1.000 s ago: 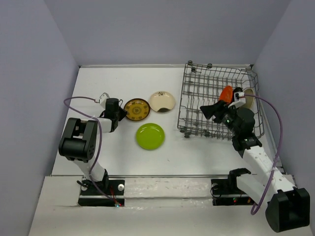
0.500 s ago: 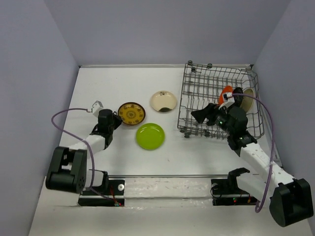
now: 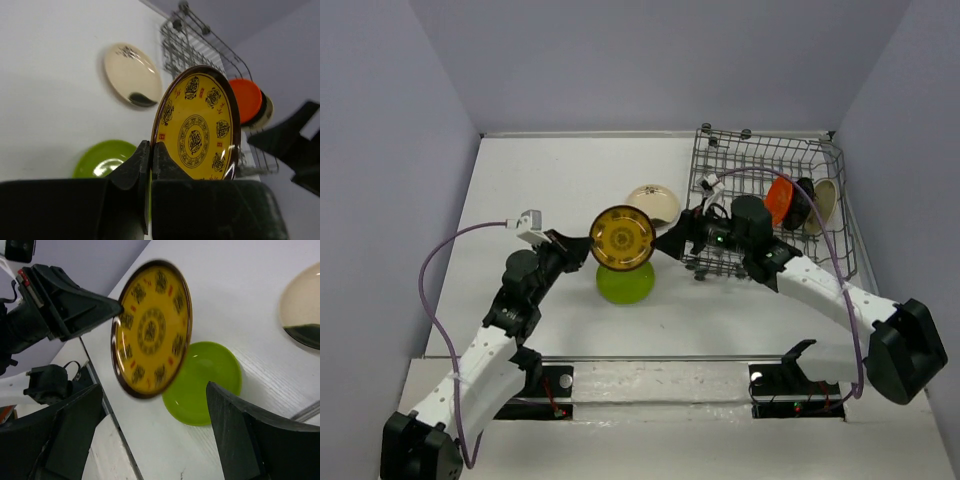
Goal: Load the plates into the dish rack
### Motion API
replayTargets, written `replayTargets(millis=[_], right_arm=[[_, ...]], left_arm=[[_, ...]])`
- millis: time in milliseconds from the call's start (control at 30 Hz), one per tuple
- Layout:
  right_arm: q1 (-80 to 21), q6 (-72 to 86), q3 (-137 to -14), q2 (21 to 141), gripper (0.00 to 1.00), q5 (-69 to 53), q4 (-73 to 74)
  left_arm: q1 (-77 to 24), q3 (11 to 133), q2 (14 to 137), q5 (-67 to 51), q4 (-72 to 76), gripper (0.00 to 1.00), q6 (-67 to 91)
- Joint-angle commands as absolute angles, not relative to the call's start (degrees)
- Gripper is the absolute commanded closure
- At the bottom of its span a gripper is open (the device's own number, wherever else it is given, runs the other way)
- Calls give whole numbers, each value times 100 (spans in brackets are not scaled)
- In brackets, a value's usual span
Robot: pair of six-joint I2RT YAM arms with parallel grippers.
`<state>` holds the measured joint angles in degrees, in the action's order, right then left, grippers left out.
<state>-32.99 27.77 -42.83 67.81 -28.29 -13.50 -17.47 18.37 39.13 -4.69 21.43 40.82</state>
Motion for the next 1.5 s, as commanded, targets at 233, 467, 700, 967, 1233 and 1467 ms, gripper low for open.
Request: replayTargets(millis=[233,467,700,967,1233,1467], right_arm=[[-4078,2725,-5423,8077,14,-2049,-1248],[-4131,2752,-5441,7955,93,-1908,-1283],[-3675,1838,-6169,7374,93,524,448],[-2576,722,-7013,7496,93,4066,1643],[-1767,220,-7593,8331,93,4640,1740],[-1652,70,-8111,9376,93,4728,1810]], left_arm=[[-2531,2101,3006,-1600,1749,94,3709],[-2540,2363,2698,-1643,1179,83,3551],[-2549,3901,2576,-1776,-956,3,2313],[-2540,3297,1899,-1547,-677,1,2092],[-2522,3243,2013,-1942,-492,1,1969],[-2619,3217,1916,-1995,-466,1,1969]])
